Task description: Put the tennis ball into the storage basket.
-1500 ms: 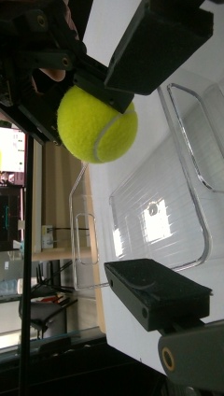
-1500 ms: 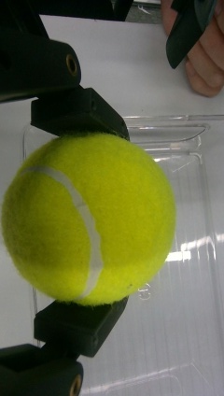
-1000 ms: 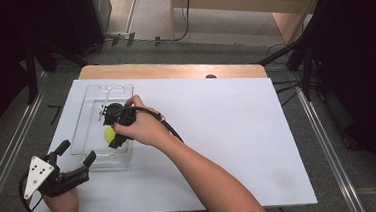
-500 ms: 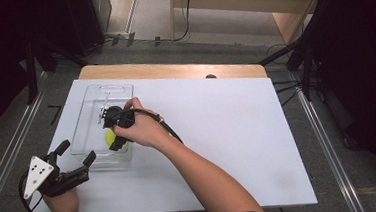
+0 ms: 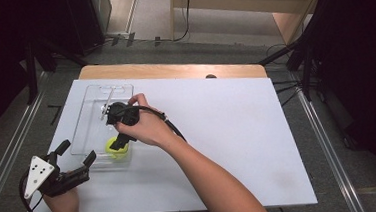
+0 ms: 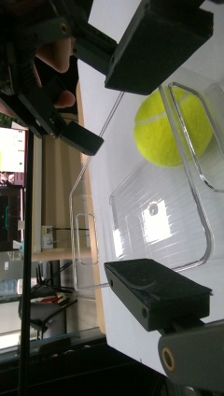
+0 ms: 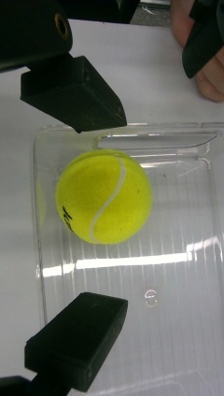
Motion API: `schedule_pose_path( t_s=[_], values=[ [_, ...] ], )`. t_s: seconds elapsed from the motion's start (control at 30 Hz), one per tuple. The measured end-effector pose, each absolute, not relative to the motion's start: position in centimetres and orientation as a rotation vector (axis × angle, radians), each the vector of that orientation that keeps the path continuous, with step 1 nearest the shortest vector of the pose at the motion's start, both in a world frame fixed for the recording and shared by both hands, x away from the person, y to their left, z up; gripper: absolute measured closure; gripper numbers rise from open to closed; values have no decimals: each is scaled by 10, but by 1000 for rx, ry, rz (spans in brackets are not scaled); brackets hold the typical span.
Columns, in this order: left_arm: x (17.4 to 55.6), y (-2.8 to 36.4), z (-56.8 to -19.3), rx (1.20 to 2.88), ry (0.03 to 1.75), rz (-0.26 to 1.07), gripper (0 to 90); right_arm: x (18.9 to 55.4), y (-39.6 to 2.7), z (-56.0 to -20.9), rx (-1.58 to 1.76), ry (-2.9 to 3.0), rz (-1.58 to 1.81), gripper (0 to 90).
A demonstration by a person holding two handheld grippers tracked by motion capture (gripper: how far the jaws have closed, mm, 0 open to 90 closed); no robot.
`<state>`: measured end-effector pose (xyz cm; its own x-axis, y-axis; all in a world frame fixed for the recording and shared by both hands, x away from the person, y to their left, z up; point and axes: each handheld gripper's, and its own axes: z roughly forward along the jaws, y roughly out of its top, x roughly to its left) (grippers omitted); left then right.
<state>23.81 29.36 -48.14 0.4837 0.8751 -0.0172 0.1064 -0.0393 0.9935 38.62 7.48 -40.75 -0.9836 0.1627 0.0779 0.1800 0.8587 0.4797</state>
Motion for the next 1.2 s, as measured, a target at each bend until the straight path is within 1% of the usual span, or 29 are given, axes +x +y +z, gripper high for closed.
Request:
schedule_pose_path(
  t_s=[0.43,0.6,1.0,1.2],
  values=[
    [238,293,-481,1509,898,788,113,381,39,-405,-360,-2975,-853,94],
    [238,292,-482,1510,896,789,113,379,27,-404,-368,-2974,-860,13],
    [238,292,-482,1512,896,789,113,374,1,-395,-435,-2999,-939,0],
    [239,292,-482,1508,894,788,113,371,-16,-398,-510,-2986,-944,0]
  ],
)
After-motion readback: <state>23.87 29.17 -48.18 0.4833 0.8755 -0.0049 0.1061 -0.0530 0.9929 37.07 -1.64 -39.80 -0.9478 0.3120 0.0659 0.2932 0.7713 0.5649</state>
